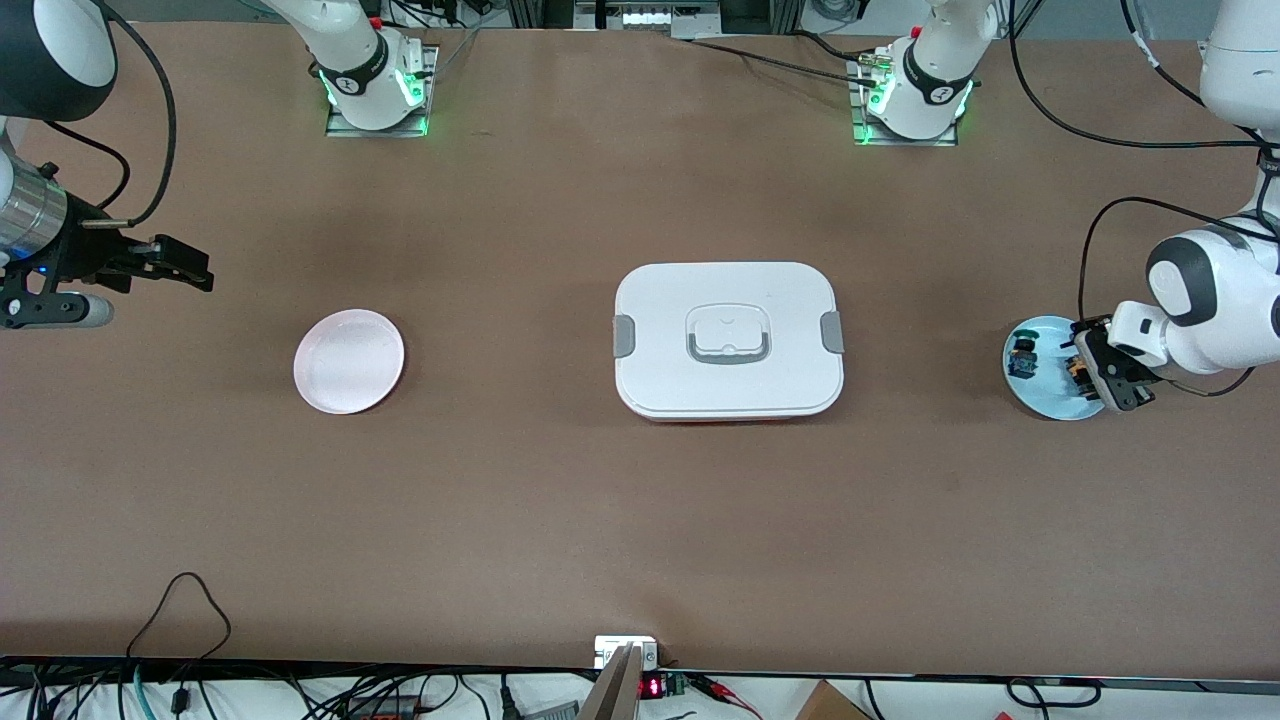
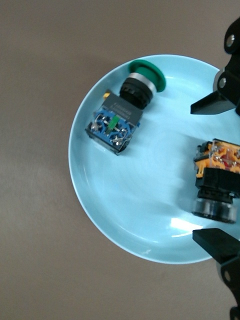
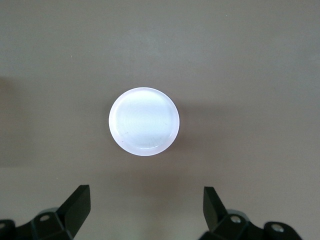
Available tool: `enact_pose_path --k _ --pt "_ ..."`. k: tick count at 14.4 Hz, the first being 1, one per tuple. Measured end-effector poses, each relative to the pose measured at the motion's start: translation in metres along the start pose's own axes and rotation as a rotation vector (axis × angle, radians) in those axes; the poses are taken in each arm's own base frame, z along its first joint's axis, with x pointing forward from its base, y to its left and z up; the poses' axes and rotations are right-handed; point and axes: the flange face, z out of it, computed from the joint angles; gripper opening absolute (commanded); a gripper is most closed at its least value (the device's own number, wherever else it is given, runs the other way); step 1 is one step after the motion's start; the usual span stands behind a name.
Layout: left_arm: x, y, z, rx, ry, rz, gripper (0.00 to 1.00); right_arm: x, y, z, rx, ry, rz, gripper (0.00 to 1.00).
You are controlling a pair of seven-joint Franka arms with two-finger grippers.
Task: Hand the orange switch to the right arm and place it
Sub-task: 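Close the left gripper on the orange-topped switch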
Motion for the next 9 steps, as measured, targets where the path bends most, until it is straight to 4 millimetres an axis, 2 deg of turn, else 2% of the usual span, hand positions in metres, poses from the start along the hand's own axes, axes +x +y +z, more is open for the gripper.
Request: enact_pose_path --k 3,9 --pt "-0.003 -0.007 -0.007 0.073 -0.012 0.188 1.0 0.0 0.0 0.0 0.0 0.0 0.001 1.0" --pt "-0.011 -0.004 -0.003 0.08 -0.014 0.211 1.0 0.0 0.002 0.0 0.0 -0.002 0.004 1.0"
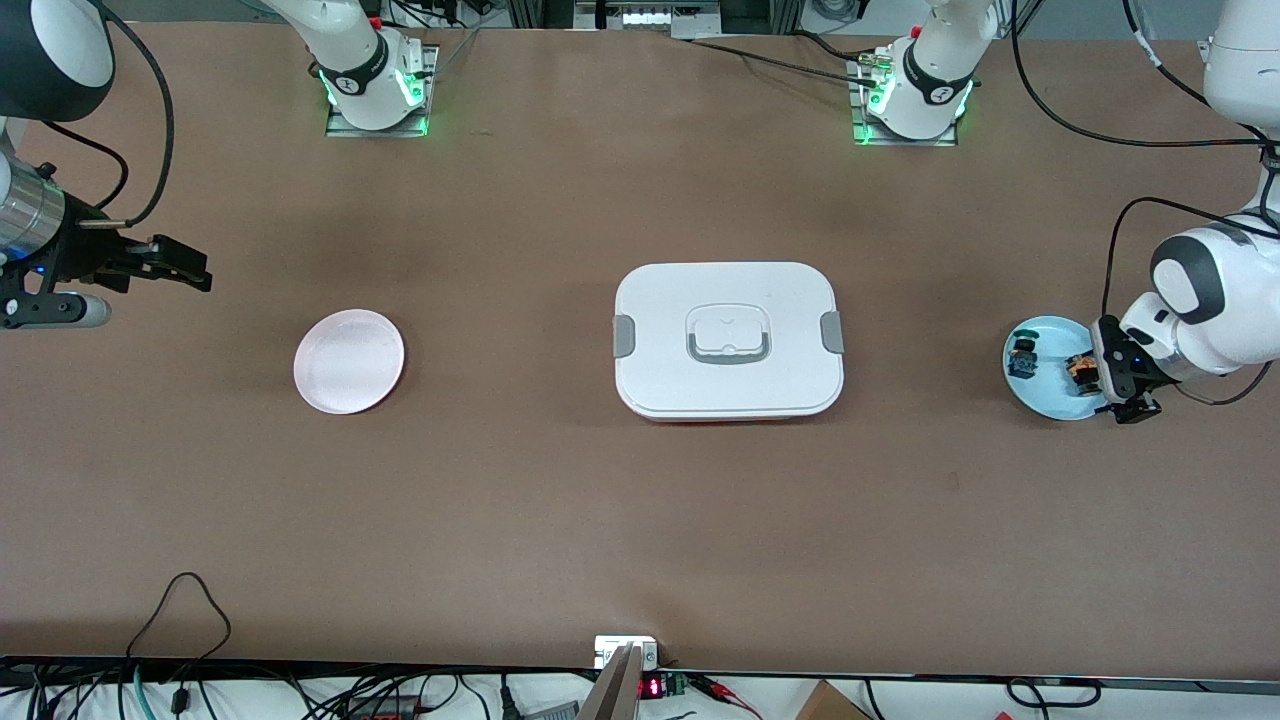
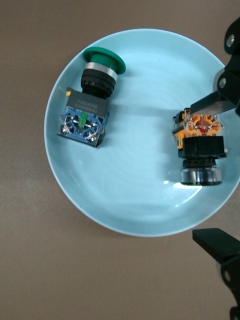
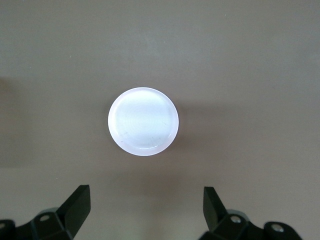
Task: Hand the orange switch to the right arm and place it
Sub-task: 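Close the left gripper on the orange-topped switch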
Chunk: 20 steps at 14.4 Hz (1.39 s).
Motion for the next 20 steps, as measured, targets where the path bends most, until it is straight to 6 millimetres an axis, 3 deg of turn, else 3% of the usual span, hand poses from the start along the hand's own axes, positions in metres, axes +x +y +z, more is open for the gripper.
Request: enact_pose_path --k 4,8,14,15,17,20 --pt "-0.009 0.017 0.013 0.012 -0.003 -0.022 1.0 -0.004 0.001 0.003 0.001 -0.039 0.002 1.0" --pt "-0.007 0.021 0.017 0.026 -0.007 -0.021 1.0 -0.006 0.003 0.005 0.002 -0.058 0.005 1.0" --pt "-0.006 0.028 0.025 0.013 -0.003 -0.024 0.92 -0.007 0.003 0.006 0.002 -0.065 0.006 1.0" --pt "-0.008 0.03 0.027 0.008 -0.001 -0.027 0.83 -0.007 0.003 0.006 0.002 -0.065 0.006 1.0" --pt "-0.01 0.032 0.03 0.004 0.0 -0.032 0.53 -0.007 0.003 0.006 0.002 -0.065 0.006 1.0" --pt "-0.011 0.03 0.029 0.01 -0.001 -0.041 0.31 -0.007 0.003 0.006 0.002 -0.065 0.006 1.0"
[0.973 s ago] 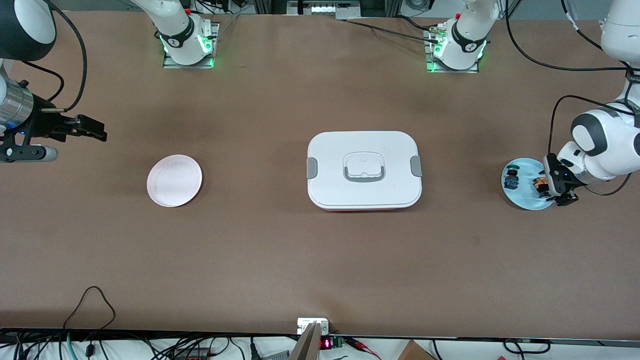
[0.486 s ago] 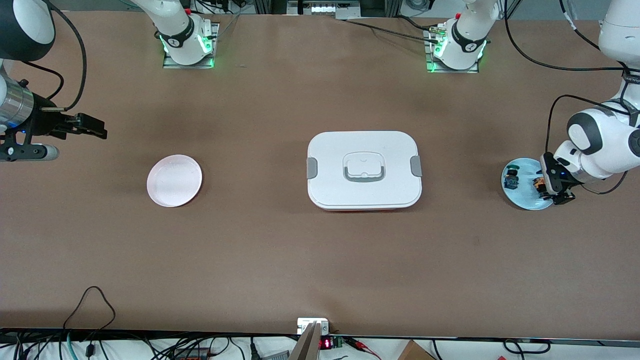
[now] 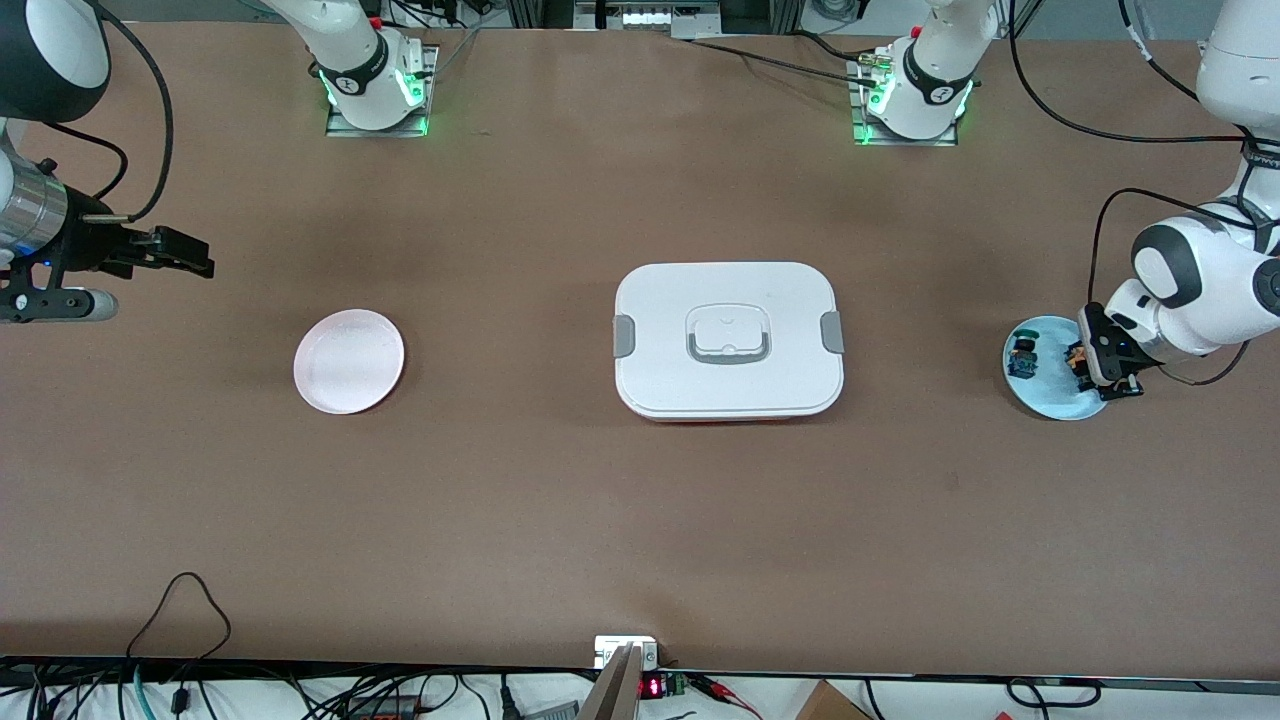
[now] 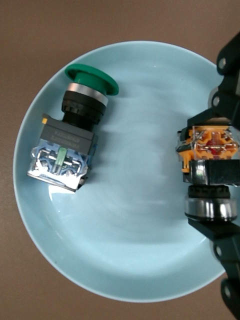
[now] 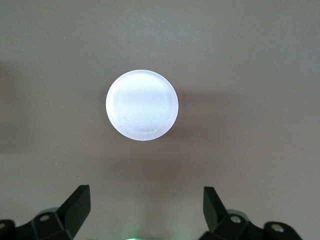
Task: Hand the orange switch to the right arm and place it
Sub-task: 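Close the left gripper on the orange-topped switch, then lift the switch with the left gripper while the right gripper advances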
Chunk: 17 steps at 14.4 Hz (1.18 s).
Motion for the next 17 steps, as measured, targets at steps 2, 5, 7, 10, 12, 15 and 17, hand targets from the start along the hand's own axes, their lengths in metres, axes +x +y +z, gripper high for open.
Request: enact_pose_path --k 2,5,7,10,12,15,17 --pt "0.001 -0.001 -0.001 0.001 0.0 -0.042 0.31 0.0 0.0 0.0 0.0 0.0 0.0 1.0" --pt "0.003 -0.002 -0.01 -0.017 0.006 -0.166 0.31 0.0 0.0 0.0 0.0 -0.001 0.0 1.0" --pt "0.017 -0.008 -0.026 -0.078 0.025 -0.223 0.31 0.0 0.0 0.0 0.0 -0.001 0.0 1.0" --pt "0.049 -0.028 -0.062 -0.184 0.059 -0.246 0.31 0.0 0.0 0.0 0.0 -0.001 0.0 1.0" --pt "0.072 -0.039 -0.081 -0.226 0.126 -0.261 0.3 0.0 0.0 0.0 0.0 -0.001 0.001 1.0" --pt "0.109 -0.047 -0.096 -0.271 0.287 -0.288 0.21 0.0 0.0 0.0 0.0 -0.001 0.001 1.0" --pt "0.147 -0.052 -0.116 -0.316 0.38 -0.226 0.21 0.0 0.0 0.001 0.0 -0.002 0.001 1.0"
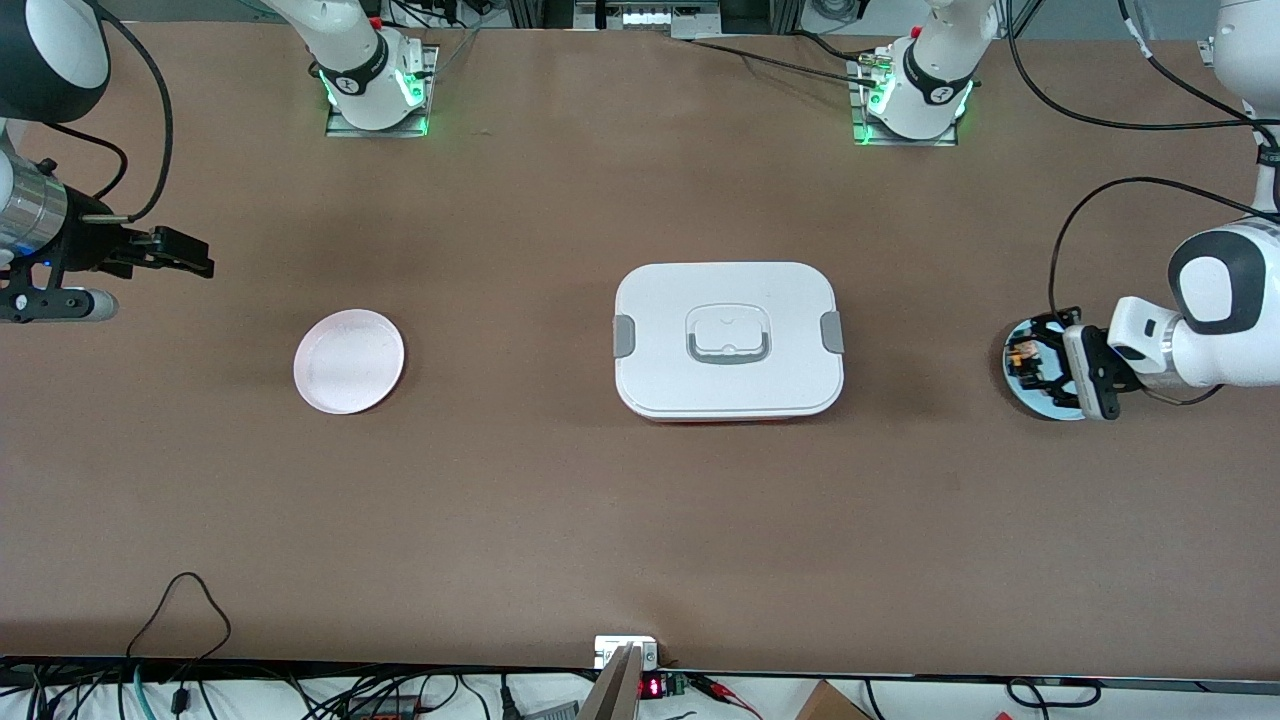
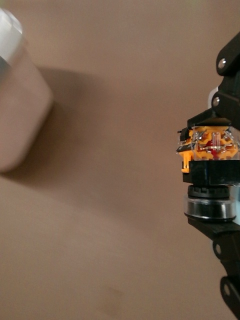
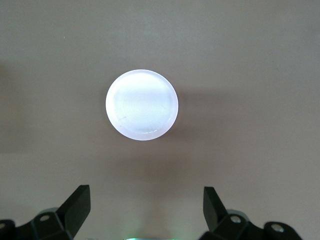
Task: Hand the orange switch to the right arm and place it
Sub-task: 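Lift the switch with the left gripper while the right gripper advances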
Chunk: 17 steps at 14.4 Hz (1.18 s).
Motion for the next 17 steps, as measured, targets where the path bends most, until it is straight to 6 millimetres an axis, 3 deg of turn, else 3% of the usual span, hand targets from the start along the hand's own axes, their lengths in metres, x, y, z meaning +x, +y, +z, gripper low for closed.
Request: enact_pose_path --k 3,5,10,12,17 --pt "0.067 0.017 -0.005 -0.085 0.165 0.167 0.18 0.002 -0.001 0.004 0.003 -0.007 -0.001 1.0" --pt "0.105 0.036 0.004 -0.181 0.29 0.26 0.18 0.004 -0.002 0.008 0.006 -0.015 -0.003 1.0" --pt "0.229 0.092 0.022 -0.299 0.582 0.428 0.15 0.007 -0.007 0.014 0.011 -0.025 -0.009 1.0" --pt "0.266 0.109 0.022 -0.299 0.684 0.464 0.17 0.007 -0.009 0.014 0.012 -0.025 -0.012 1.0" --pt "0.361 0.154 0.03 -0.182 0.855 0.465 0.17 0.005 -0.048 0.013 0.007 -0.033 -0.078 1.0"
